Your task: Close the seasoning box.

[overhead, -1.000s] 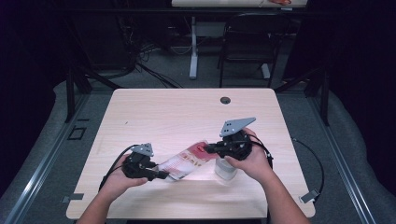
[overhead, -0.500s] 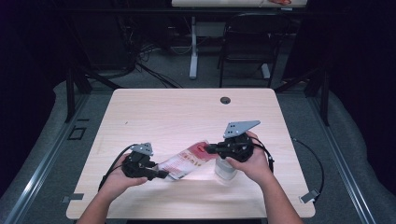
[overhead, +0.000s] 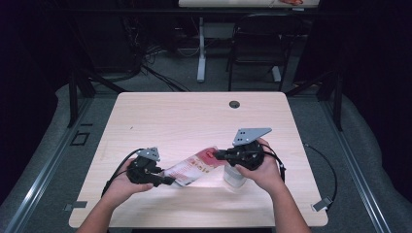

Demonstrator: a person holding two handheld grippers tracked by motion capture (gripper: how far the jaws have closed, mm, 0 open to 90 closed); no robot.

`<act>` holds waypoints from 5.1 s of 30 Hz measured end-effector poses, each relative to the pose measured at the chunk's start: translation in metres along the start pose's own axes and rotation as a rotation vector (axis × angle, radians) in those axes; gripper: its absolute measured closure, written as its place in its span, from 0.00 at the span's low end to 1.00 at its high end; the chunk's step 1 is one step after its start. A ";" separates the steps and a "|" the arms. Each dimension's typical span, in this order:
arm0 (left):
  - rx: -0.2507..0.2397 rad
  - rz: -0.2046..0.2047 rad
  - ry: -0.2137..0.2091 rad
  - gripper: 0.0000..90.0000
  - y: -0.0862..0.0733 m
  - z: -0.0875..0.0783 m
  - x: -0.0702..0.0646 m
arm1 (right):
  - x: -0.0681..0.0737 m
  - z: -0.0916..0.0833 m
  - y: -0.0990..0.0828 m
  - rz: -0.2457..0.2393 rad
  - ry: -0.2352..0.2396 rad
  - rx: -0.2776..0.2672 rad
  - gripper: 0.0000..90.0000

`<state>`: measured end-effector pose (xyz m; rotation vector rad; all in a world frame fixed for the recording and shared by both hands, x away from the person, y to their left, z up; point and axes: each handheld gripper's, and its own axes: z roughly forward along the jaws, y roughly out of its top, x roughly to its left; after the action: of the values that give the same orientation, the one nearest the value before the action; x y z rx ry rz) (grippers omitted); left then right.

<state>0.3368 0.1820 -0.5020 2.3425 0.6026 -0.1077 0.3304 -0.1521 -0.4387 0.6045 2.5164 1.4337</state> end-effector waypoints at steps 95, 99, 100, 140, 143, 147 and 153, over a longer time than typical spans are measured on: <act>0.003 0.083 0.077 0.78 0.064 -0.056 -0.021 | -0.012 -0.026 -0.025 0.105 -0.053 -0.091 0.97; -0.001 0.085 0.079 0.79 0.066 -0.057 -0.021 | -0.012 -0.026 -0.025 0.107 -0.056 -0.091 0.97; -0.004 0.085 0.077 0.79 0.066 -0.057 -0.021 | -0.012 -0.027 -0.025 0.107 -0.056 -0.091 0.97; -0.020 0.104 0.077 0.80 0.089 -0.068 -0.022 | -0.017 -0.030 -0.029 0.132 -0.079 -0.095 0.97; -0.022 0.105 0.075 0.80 0.092 -0.069 -0.023 | -0.018 -0.030 -0.030 0.136 -0.076 -0.095 0.97; -0.020 0.105 0.083 0.80 0.095 -0.070 -0.023 | -0.019 -0.031 -0.031 0.140 -0.085 -0.092 0.94; -0.018 0.107 0.082 0.80 0.096 -0.070 -0.024 | -0.020 -0.034 -0.032 0.148 -0.086 -0.095 0.88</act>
<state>0.3525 0.1571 -0.3845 2.3657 0.5146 0.0429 0.3282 -0.2015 -0.4491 0.8308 2.3662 1.5320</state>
